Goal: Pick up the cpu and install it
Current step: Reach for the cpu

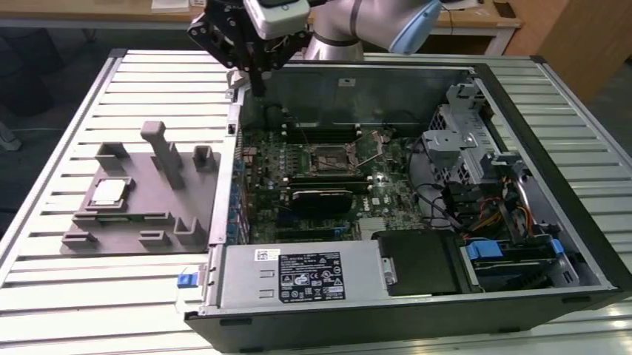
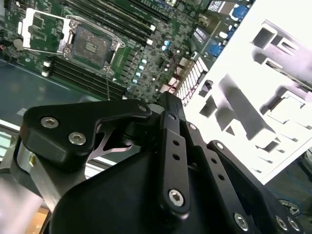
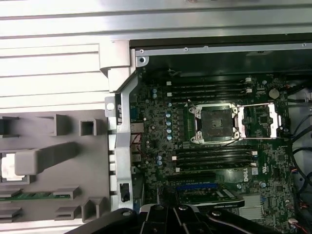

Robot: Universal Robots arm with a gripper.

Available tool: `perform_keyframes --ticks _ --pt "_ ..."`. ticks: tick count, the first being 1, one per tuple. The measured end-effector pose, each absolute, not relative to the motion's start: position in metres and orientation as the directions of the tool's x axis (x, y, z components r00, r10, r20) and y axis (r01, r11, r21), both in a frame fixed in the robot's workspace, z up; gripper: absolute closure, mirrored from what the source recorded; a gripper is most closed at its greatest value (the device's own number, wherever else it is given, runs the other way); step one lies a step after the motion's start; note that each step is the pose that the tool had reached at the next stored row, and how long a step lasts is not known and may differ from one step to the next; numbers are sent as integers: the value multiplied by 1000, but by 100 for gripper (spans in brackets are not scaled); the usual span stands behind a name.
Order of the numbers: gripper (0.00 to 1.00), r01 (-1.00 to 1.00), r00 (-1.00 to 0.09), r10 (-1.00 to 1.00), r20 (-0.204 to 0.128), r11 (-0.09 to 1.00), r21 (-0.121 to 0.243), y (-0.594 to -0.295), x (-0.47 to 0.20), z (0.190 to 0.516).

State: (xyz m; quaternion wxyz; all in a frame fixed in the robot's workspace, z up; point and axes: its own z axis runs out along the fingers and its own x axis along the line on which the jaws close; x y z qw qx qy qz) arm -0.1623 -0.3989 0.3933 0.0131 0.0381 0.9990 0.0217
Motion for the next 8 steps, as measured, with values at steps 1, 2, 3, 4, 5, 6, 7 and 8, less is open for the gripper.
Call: perform_keyframes --ticks 1,2,3,4,5,6,7,8 --pt "89 76 -997 77 -24 996 44 -399 -164 393" --pt "89 76 -997 77 -24 996 44 -399 -166 393" --pt "89 76 -997 77 -24 996 44 -399 -167 393" --pt "89 76 -997 77 -24 996 44 -399 -169 393" --pt "89 76 -997 77 -24 996 44 -399 -171 393" --pt "89 76 -997 77 -24 996 44 -399 -173 393" --pt "89 76 -997 77 -24 996 44 -399 -175 393" --pt "89 76 -997 77 -24 996 44 -399 -176 393"
